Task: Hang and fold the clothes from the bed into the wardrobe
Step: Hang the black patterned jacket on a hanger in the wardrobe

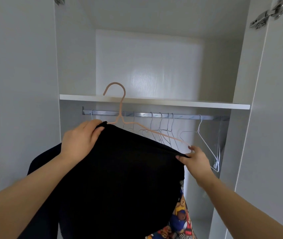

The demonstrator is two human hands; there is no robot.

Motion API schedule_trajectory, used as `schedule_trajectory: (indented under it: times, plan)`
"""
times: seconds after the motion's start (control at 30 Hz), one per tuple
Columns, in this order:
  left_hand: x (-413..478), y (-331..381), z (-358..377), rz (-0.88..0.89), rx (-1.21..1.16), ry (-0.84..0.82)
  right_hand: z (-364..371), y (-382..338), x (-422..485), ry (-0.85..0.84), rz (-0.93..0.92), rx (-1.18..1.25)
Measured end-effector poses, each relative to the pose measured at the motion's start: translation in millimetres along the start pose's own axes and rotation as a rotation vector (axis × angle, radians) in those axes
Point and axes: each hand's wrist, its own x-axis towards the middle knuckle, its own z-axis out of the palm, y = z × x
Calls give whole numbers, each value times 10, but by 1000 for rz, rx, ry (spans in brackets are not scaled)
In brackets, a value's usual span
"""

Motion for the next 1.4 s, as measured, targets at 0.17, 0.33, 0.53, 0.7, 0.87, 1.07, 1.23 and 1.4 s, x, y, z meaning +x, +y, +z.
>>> schedule_trajectory:
  times: [0.17, 0.33, 0.53, 0.7, 0.87, 1.07, 1.23, 1.4]
  plan:
    - [138, 151, 82, -141, -70, -76, -60, 5, 24, 40, -13, -57]
    - [209, 159, 27, -28, -80, -123, -256, 69, 28, -37, -166, -190]
    - [226, -26, 54, -12, -153, -281, -391, 40, 41, -183, -419, -457]
    - [223, 0, 78, 72, -160, -421, -335, -123, 36, -222, -754, -798]
    - [108, 300, 172, 88, -194, -305, 21, -407, -96, -165, -889, -584]
    - [86, 402, 179, -3, -368, -284, 136, -449, -84, 12, -792, -338]
    - [82, 403, 145, -27, -472, -283, 71, -358, -50, 86, -331, -420]
    - [6, 645, 248, 105, -485, -348, 327, -433, -205, -18, -369, -440]
